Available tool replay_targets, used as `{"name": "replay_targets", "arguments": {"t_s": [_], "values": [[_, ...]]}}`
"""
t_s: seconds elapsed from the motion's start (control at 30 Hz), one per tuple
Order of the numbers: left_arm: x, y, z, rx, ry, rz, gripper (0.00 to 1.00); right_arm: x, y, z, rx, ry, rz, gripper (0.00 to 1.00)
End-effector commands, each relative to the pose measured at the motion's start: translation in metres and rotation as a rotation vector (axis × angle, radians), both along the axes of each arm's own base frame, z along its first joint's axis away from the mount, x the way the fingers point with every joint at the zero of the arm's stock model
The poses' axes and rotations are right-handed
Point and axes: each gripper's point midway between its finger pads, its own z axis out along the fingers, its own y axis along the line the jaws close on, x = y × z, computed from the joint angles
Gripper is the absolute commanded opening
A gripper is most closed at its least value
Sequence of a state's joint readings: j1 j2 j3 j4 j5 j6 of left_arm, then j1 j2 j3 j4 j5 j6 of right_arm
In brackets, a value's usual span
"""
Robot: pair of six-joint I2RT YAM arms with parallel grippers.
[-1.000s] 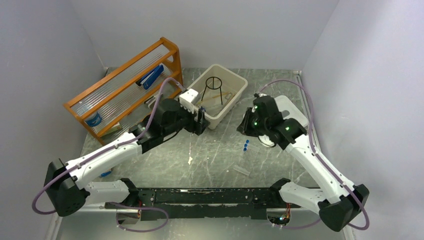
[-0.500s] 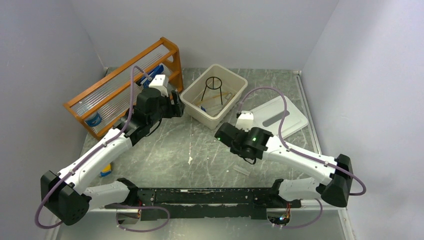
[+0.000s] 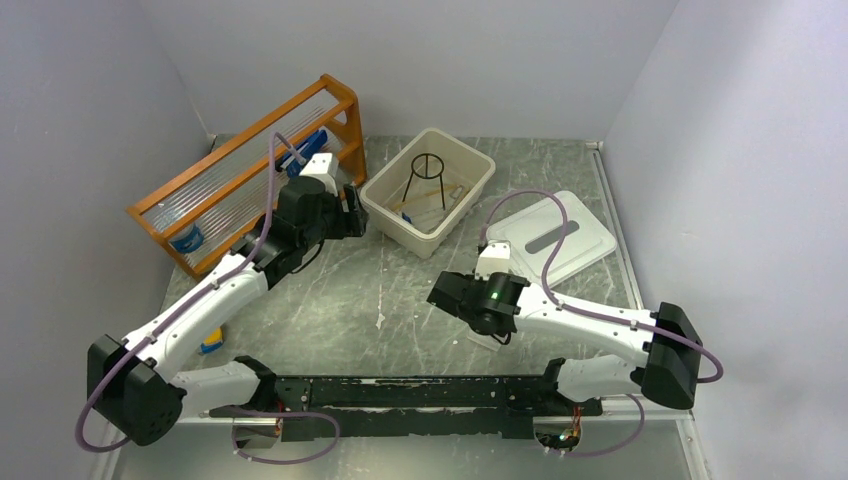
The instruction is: Organize the chemistry lab equipment
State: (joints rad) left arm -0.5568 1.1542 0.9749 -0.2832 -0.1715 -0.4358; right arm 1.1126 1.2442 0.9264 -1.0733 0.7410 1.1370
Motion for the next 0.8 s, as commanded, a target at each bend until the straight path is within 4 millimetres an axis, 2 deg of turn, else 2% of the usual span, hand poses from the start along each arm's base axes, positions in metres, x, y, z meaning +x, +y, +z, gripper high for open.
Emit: {"name": "replay_targets", "arguments": {"t_s": [0.0, 0.3, 0.53, 0.77], "values": [[0.0, -0.002, -0.006, -0.016, 0.017, -0.01, 0.75, 0.009, 0.0, -0.005, 0.018, -0.077, -0.017, 0.1], [0.001, -0.002, -0.009, -0.021, 0.025, -0.012, 0.75, 0.017, 0.005, -0.011, 0.061, -0.091, -0.01, 0.1], [0.002, -0.001, -0.011, -0.022, 0.029, -0.01, 0.75, 0.016, -0.004, -0.018, 0.037, -0.062, -0.032, 0.11], [0.002, -0.002, -0.011, -0.023, 0.033, -0.015, 0.75, 0.015, -0.006, -0.029, 0.04, -0.033, -0.049, 0.19]]}}
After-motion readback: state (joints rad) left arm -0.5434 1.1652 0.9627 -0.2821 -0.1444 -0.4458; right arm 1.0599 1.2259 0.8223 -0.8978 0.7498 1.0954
